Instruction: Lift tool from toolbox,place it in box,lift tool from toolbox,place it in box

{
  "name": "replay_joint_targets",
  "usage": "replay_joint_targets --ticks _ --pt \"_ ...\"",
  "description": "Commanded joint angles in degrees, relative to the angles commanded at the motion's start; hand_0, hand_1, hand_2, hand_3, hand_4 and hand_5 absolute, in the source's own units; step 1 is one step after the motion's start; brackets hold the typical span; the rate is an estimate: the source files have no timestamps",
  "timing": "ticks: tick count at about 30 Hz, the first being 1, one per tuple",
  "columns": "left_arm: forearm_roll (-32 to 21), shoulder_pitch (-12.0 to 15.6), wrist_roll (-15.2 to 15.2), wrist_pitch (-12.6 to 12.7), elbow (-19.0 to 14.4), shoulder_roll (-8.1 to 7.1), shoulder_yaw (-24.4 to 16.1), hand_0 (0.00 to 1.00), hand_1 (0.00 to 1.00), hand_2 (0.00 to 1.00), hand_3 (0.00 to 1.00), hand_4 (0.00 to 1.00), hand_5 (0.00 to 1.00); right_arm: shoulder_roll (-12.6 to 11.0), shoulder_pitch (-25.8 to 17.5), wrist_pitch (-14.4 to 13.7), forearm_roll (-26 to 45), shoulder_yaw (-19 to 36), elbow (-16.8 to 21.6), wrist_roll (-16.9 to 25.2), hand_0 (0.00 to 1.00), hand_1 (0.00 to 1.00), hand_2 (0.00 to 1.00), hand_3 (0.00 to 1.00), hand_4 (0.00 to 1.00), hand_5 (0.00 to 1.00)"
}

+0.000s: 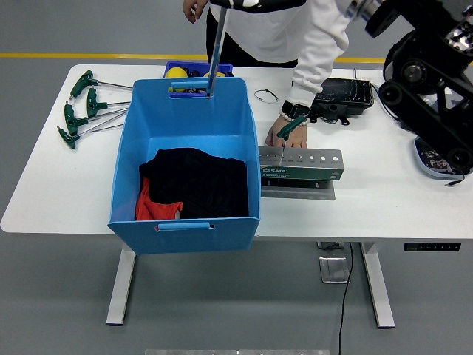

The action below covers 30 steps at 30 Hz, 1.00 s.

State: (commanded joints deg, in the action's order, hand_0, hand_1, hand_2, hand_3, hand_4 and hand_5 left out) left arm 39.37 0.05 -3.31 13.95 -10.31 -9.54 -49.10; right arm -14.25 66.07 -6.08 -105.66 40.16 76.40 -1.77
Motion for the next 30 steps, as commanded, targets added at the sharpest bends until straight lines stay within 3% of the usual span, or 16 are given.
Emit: replay_joint_targets --ticks 4,5,7,10,22,27,30 --pt "-9.1 -2.2 2.2 -1.6 0.0 -0.22 9.2 0.738 0.709 0.765 0.773 0.778 0.732 2.2 1.0 -0.2 0.5 -5.6 1.2 -0.4 0.002 0.002 0.002 0.002 0.998 0.876" --pt "-10.0 -2.5 1.5 -1.7 0.0 -0.25 11.1 0.738 0.709 0.765 0.773 0.778 0.732 2.6 1.0 -0.2 0.1 -6.8 1.1 -0.5 0.002 0.002 0.002 0.002 0.998 0.876" --pt "-6.9 -3.2 0.0 -0.5 0.0 0.30 8.9 0.738 0.725 0.762 0.771 0.778 0.731 3.5 1.1 -0.4 0.0 -8.7 0.6 -0.5 0.002 0.002 0.002 0.002 0.998 0.875" --pt "-11.5 -3.7 1.2 1.2 0.0 0.88 11.6 0.738 0.725 0.762 0.771 0.778 0.731 4.6 1.2 -0.8 -0.3 -10.0 -0.2 -0.5 0.002 0.002 0.002 0.002 0.998 0.875" --pt "-7.8 -3.2 0.7 1.5 0.0 1.20 7.5 0.745 0.748 0.774 0.777 0.777 0.727 7.3 0.4 -1.4 0.1 -12.3 -2.7 -0.5 0.002 0.002 0.002 0.002 0.998 0.874" --pt "-9.4 -4.6 0.4 1.2 0.0 1.12 9.7 0.746 0.757 0.777 0.777 0.777 0.728 8.5 0.0 -2.0 1.1 -16.7 -4.9 -0.4 0.002 0.002 0.002 0.002 0.998 0.875" --pt "-9.1 -4.6 0.3 1.4 0.0 1.19 8.9 0.746 0.757 0.777 0.777 0.777 0.728 9.5 -0.6 -2.6 1.3 -18.6 -7.1 -0.2 0.002 0.002 0.002 0.002 0.998 0.875"
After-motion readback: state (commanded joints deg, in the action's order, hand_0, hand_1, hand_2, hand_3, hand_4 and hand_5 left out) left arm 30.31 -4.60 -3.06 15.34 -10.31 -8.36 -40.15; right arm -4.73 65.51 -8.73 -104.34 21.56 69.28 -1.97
